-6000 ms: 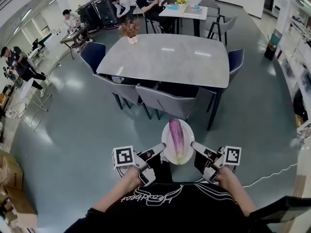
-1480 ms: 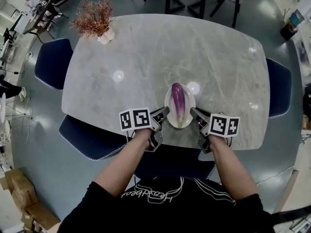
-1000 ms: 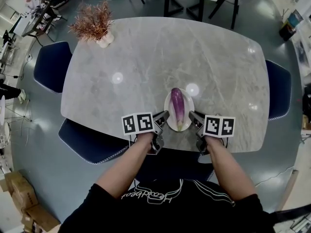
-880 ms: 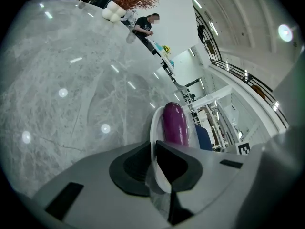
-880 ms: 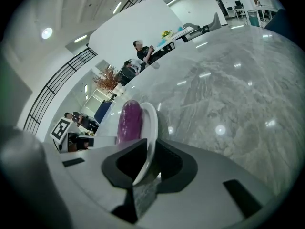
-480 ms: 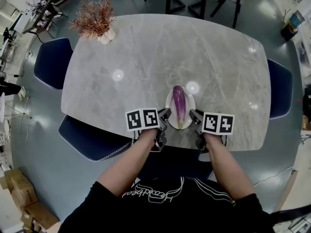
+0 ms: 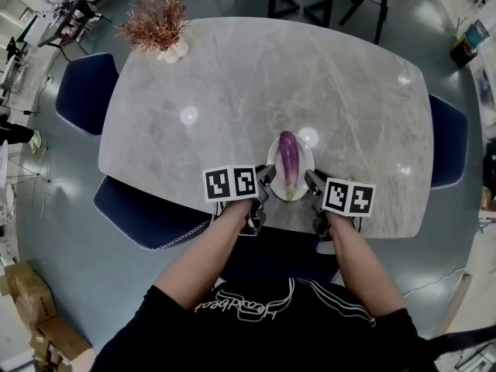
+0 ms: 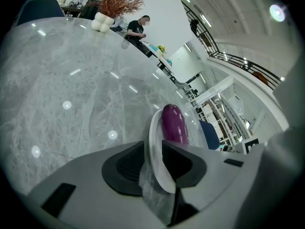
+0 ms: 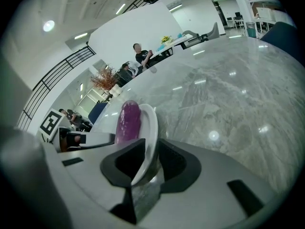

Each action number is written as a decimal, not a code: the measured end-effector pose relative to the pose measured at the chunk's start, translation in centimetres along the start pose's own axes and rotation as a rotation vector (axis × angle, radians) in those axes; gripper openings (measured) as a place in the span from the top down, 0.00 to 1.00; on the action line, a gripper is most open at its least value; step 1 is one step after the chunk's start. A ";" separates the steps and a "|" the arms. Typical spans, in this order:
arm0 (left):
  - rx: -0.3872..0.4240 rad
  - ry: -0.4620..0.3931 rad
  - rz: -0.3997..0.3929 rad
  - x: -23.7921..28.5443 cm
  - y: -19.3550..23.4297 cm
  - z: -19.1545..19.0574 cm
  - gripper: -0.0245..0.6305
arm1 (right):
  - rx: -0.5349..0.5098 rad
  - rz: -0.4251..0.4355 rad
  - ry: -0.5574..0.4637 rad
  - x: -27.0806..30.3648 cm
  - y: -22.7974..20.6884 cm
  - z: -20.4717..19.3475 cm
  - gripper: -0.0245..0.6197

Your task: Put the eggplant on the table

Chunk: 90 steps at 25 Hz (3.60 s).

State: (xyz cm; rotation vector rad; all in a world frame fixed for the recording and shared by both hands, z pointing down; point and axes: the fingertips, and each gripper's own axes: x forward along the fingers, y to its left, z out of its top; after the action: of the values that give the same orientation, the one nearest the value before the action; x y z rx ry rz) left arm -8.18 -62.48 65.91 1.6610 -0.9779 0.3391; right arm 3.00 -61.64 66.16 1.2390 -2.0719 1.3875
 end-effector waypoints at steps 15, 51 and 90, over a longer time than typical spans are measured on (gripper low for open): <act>0.014 -0.039 -0.091 -5.0 -2.8 -1.0 0.79 | 0.002 0.173 -0.137 -5.5 4.4 0.7 0.85; 0.604 -0.223 -0.669 -30.4 -21.6 -24.5 0.95 | -0.358 0.715 -0.293 -32.0 21.2 -19.1 0.95; 0.680 -0.376 -0.562 -40.0 -32.8 -48.7 0.95 | -0.575 0.666 -0.332 -52.1 20.6 -38.0 0.95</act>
State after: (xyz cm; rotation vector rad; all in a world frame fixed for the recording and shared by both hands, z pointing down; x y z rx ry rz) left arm 4.28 -0.34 33.77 2.6033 -0.6371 -0.0419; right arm 8.63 -1.36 35.98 0.5777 -2.9981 0.6931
